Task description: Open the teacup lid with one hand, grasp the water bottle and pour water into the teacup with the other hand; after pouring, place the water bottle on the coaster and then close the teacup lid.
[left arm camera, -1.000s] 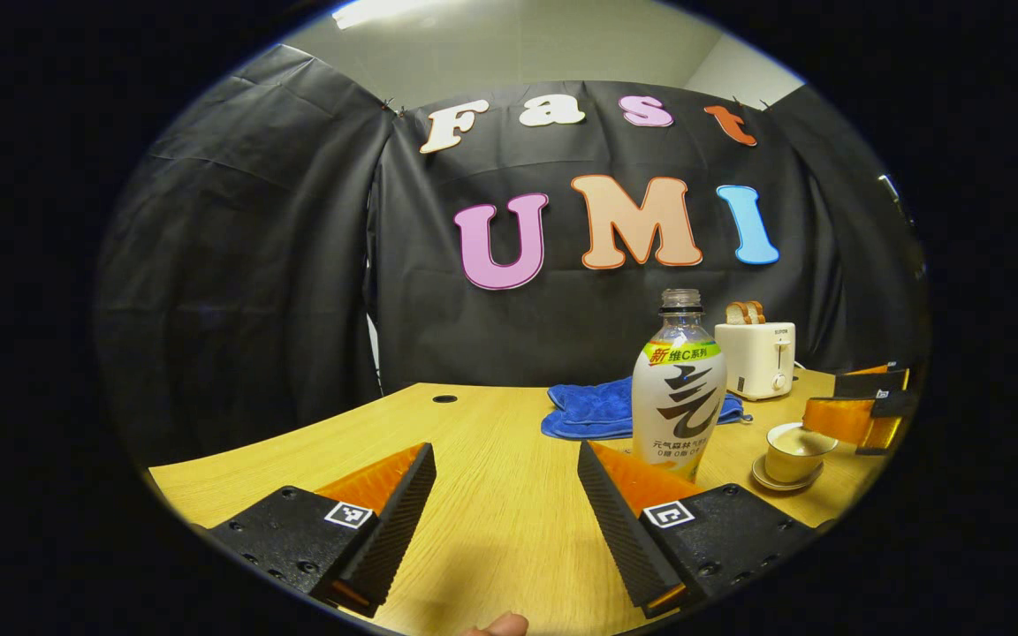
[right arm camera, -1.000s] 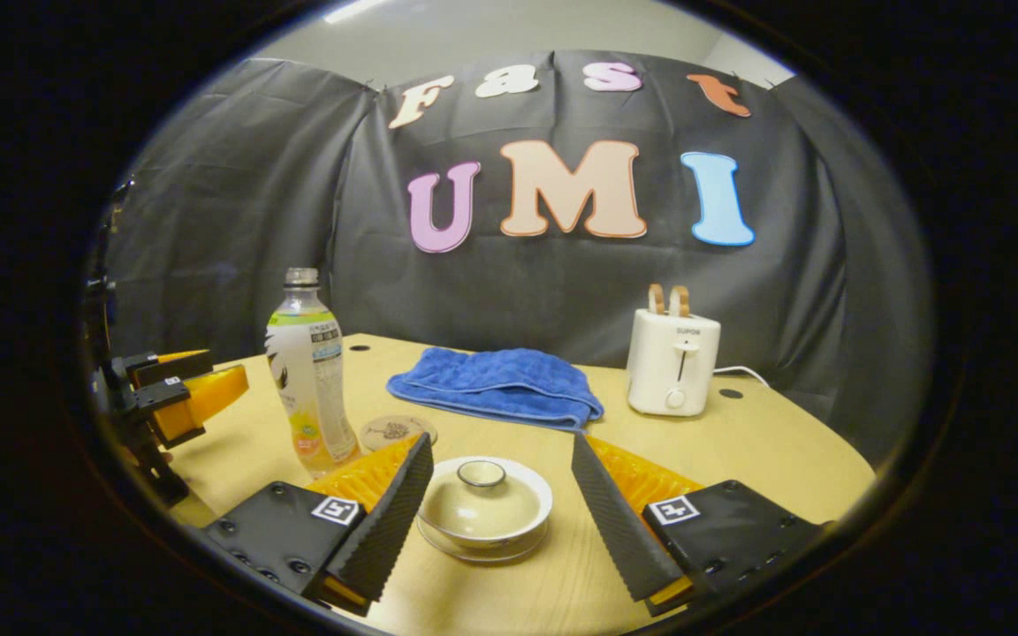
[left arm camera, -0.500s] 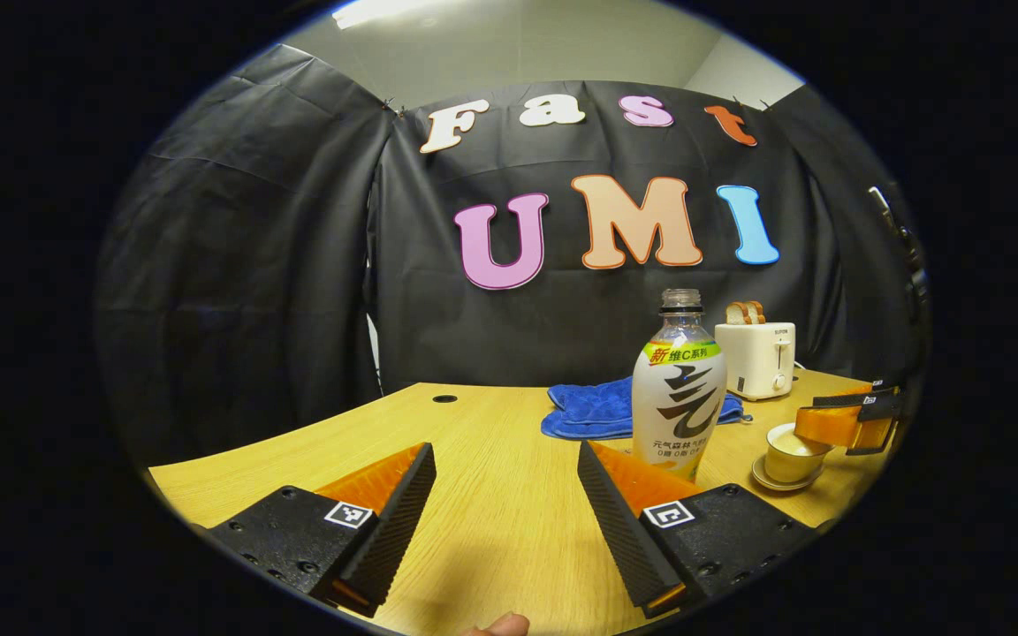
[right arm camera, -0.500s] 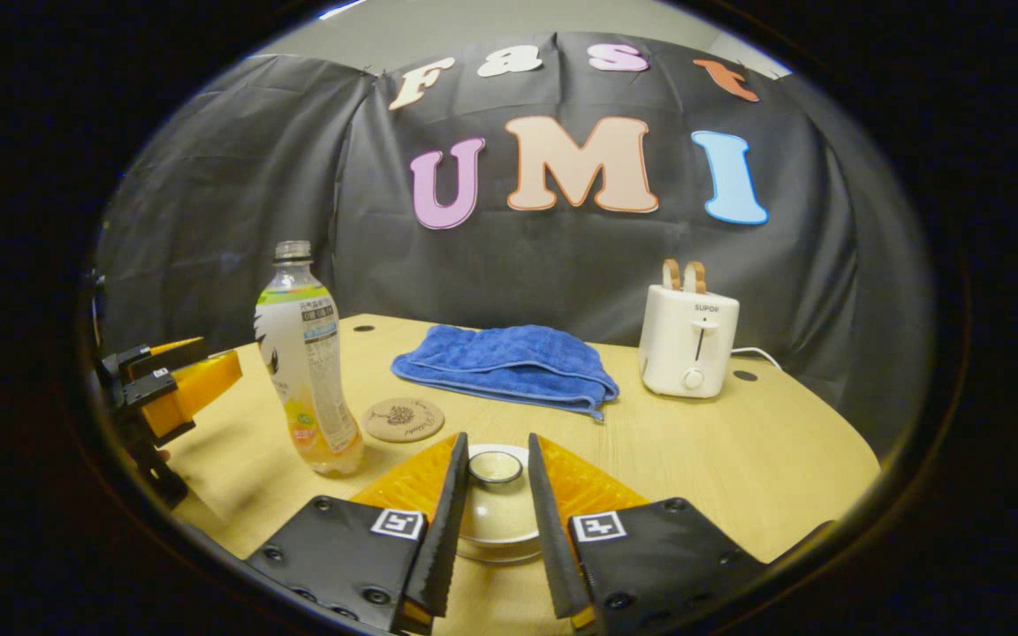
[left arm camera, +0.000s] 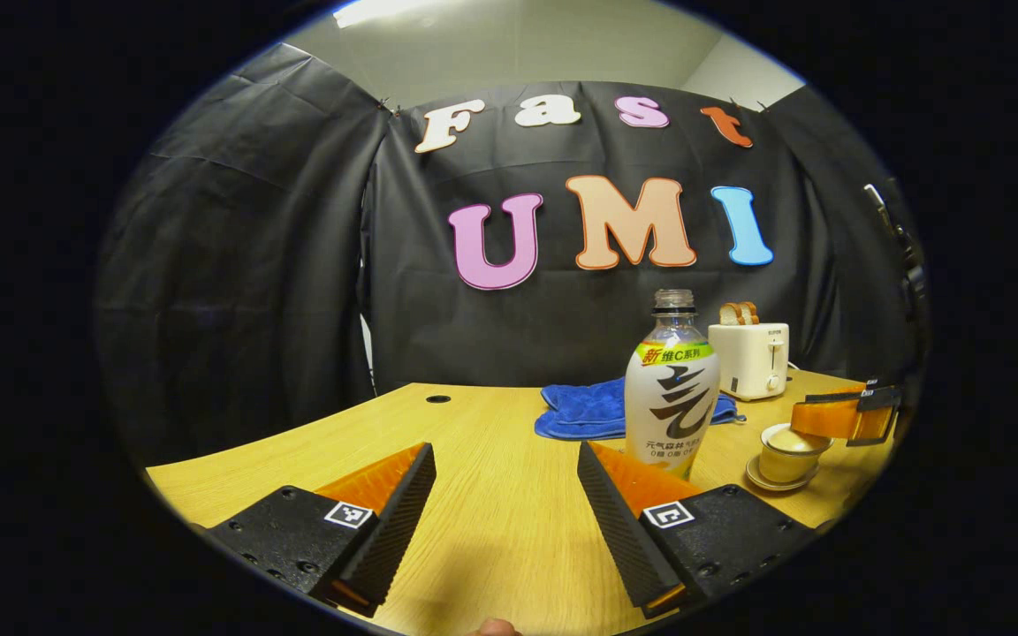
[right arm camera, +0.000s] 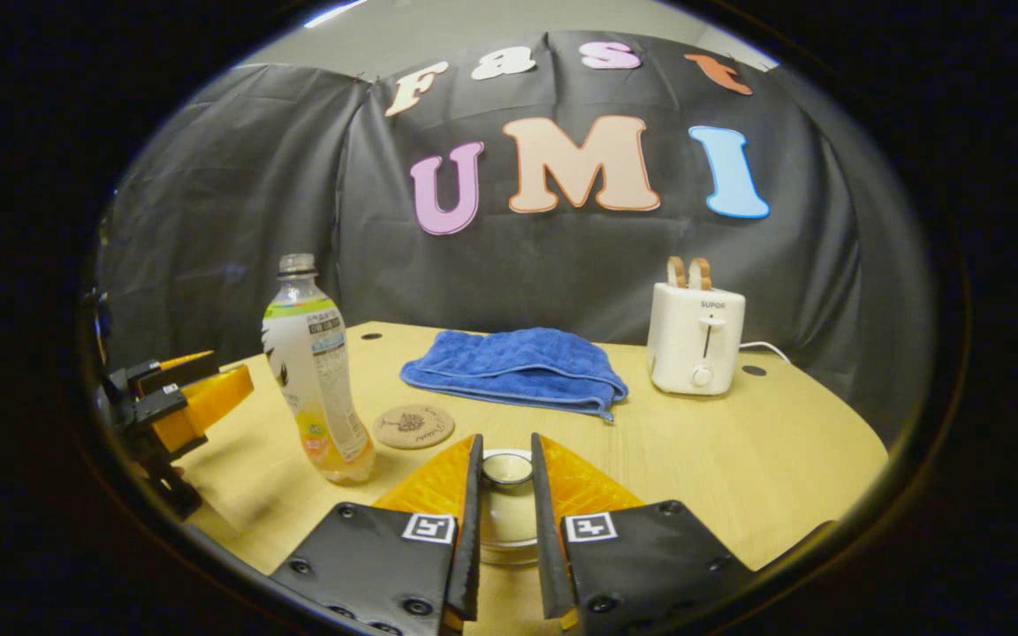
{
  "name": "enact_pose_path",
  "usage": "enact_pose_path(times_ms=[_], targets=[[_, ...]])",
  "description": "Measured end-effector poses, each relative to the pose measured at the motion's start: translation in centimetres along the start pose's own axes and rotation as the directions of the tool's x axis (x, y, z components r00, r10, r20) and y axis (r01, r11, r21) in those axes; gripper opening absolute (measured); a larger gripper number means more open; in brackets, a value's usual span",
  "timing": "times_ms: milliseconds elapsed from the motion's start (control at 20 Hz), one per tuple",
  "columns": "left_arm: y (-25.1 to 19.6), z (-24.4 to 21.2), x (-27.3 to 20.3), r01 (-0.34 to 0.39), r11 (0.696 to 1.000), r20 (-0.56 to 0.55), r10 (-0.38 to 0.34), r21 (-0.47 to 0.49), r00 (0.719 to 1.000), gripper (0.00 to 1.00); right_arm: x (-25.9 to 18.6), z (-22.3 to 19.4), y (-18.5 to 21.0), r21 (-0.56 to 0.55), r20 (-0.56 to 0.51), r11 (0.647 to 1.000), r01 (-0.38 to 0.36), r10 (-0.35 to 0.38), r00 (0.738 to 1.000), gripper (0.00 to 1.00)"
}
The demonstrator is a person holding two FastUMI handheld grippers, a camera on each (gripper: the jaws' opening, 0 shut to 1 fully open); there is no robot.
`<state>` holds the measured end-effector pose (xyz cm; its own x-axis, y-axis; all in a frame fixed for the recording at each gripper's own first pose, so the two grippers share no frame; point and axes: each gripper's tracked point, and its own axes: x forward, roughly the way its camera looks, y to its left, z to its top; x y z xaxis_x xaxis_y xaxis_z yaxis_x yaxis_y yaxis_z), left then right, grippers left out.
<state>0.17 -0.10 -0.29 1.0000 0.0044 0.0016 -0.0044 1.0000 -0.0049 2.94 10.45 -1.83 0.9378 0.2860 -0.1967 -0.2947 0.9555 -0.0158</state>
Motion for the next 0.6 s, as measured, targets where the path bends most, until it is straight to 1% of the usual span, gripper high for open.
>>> enact_pose_path(times_ms=[100, 400, 600], targets=[[-0.2, 0.1, 0.1, 0.005, 1.0, 0.0, -0.005, 0.0, 1.0, 0.95, -0.4, 0.9, -0.4, 0.005, 0.022, 1.0, 0.006, -0.006, 1.0, 0.3], [-1.3, 0.1, 0.1, 0.067, 0.998, 0.004, -0.067, 0.0, 0.998, 0.95, -1.9, 2.4, -0.8, 0.017, 0.071, 1.0, 0.0, -0.001, 0.998, 0.3], [-3.3, 1.2, -1.2, 0.152, 0.988, 0.038, -0.151, -0.028, 0.988, 0.94, -3.1, 3.3, -1.6, 0.015, 0.097, 1.0, 0.001, -0.003, 0.995, 0.3]])
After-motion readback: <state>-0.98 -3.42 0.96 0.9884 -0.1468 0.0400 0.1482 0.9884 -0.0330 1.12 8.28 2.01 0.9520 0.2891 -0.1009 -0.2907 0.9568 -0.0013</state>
